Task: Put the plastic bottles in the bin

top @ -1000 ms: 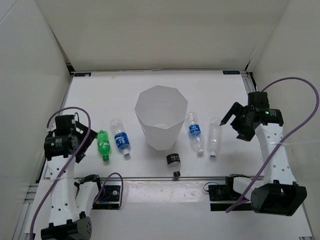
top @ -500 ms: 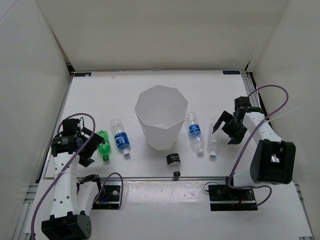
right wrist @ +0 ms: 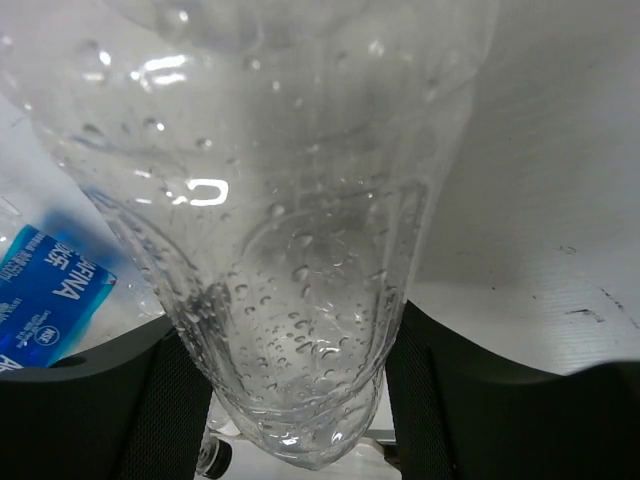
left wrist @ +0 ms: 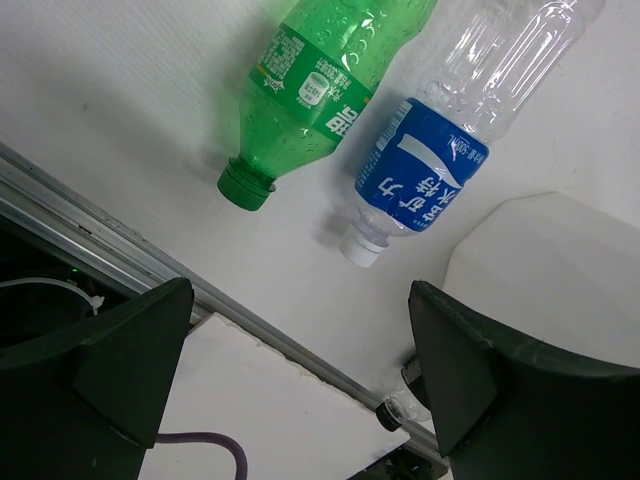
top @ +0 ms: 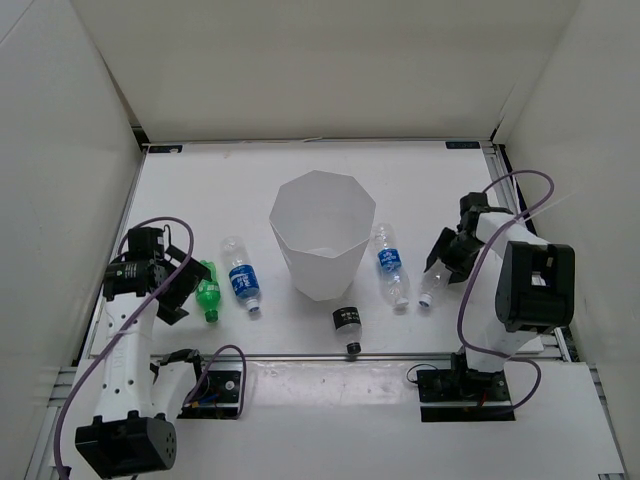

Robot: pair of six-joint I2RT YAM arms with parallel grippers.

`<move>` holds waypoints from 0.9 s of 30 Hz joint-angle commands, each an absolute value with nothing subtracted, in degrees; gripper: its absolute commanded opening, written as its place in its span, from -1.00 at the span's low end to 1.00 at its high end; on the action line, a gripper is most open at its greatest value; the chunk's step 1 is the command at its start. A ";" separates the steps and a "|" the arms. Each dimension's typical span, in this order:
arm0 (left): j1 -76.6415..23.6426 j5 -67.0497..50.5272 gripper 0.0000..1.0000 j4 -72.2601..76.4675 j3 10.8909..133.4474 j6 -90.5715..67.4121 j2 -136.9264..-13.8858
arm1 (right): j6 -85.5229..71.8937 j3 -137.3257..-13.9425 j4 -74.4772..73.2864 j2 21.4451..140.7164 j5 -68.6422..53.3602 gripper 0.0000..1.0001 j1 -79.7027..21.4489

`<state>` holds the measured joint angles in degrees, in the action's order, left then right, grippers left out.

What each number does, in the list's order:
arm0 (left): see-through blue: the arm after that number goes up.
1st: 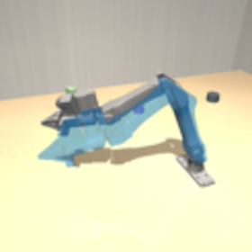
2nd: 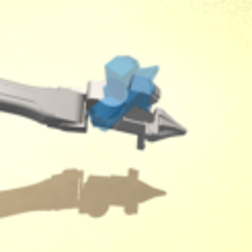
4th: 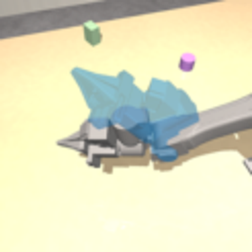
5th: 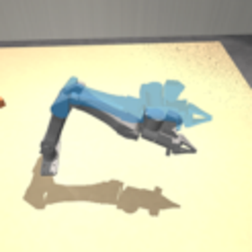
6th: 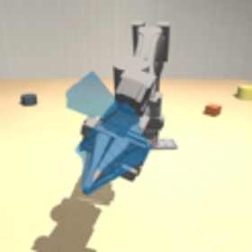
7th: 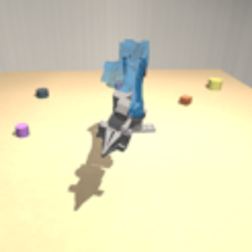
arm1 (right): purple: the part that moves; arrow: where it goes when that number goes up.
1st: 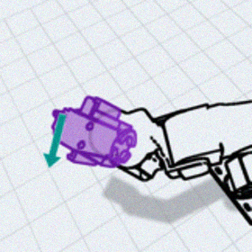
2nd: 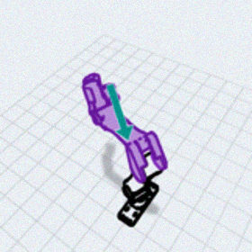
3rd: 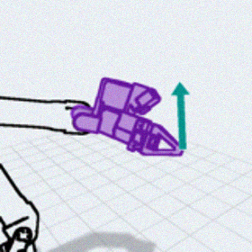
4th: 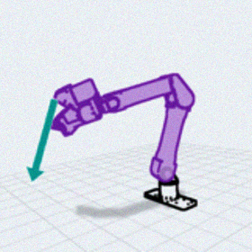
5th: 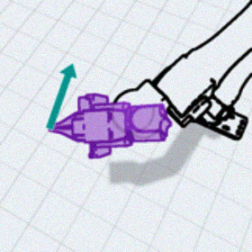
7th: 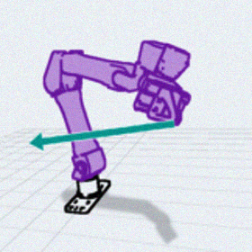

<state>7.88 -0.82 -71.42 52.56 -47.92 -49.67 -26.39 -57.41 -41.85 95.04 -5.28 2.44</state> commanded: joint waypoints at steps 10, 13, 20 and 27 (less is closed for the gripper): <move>7.56 1.93 1.00 -70.14 49.31 -49.12 -46.14 | -33.31 -83.27 -57.12 76.13 -4.75 -0.33 -2.28; 7.56 1.93 1.00 -69.61 47.03 -49.83 -46.14 | -34.62 -92.42 -57.13 74.62 -6.67 -0.36 -5.26; 7.56 1.32 1.00 -66.80 42.11 -53.17 -47.81 | -33.93 -104.84 -50.46 79.09 -10.73 -0.49 -16.07; 7.03 3.08 1.00 -64.78 44.30 -53.70 -49.66 | -27.52 -126.27 -50.53 95.70 0.60 -0.52 -35.58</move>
